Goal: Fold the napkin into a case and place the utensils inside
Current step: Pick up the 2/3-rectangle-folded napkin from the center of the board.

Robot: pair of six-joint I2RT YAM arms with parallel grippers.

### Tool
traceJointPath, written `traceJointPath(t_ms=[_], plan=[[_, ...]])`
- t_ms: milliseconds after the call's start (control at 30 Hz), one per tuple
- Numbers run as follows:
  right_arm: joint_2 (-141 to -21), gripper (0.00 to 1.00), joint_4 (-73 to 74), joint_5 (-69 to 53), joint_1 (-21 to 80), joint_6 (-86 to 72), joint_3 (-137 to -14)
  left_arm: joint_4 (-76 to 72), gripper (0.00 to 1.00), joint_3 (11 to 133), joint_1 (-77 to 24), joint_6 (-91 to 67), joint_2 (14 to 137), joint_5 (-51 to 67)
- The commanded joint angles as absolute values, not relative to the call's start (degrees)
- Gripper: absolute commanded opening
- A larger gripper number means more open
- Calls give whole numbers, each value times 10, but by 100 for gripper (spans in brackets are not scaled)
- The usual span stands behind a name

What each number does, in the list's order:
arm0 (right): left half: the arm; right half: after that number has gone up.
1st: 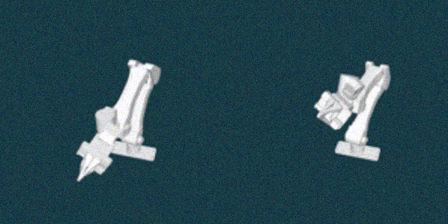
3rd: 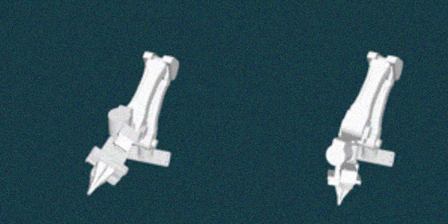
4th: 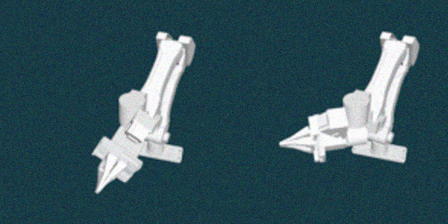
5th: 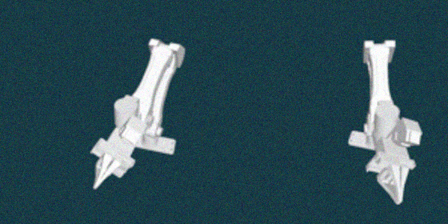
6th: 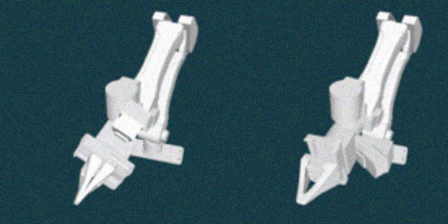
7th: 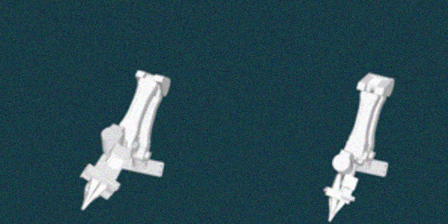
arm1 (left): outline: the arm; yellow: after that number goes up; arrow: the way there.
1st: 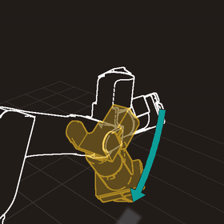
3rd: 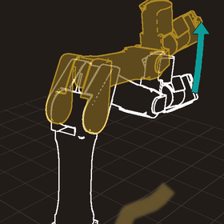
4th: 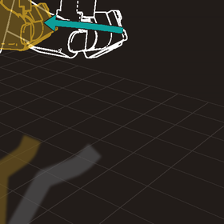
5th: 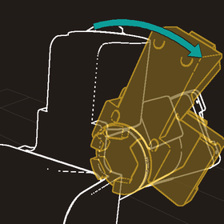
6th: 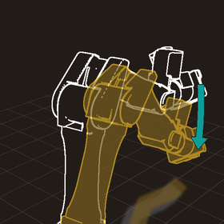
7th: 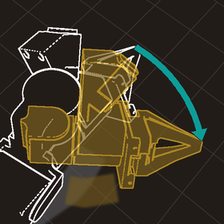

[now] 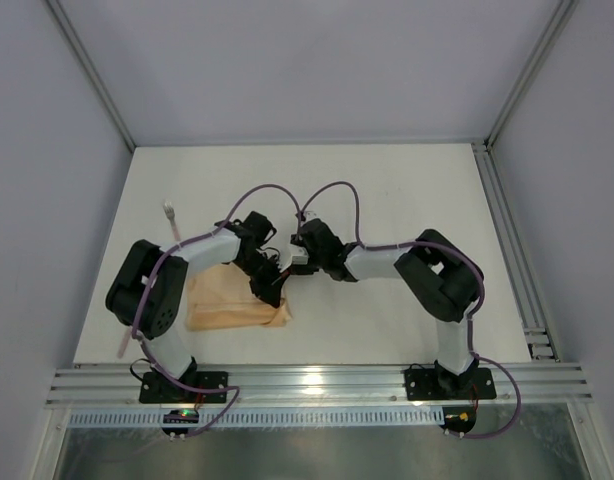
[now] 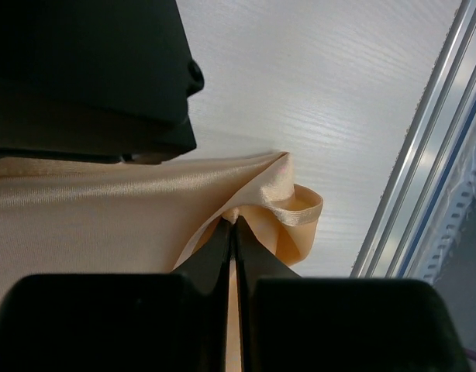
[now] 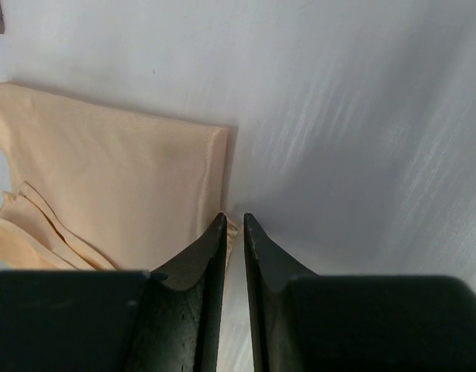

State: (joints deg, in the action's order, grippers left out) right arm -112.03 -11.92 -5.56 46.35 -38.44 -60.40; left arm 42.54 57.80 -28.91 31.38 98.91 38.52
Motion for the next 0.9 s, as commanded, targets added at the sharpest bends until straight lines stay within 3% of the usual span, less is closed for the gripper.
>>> traceJointPath(t_ms=[0,200,400,533,667,867], plan=[[-1109,19,-47,6,474,-351,-577,425,0,577,-288,320,975,389],[-1113,5,-89,-25,473,-358,-567,386,0,577,-287,251,968,323],[-1107,3,-147,-70,466,-386,-541,383,0,570,-286,240,955,321],[-1103,17,-266,-153,436,-428,-496,378,0,559,-285,243,956,311],[-1103,38,-286,-171,425,-416,-508,370,0,558,-285,242,955,313],[-1150,45,-277,-177,425,-421,-547,369,0,559,-284,245,951,320]])
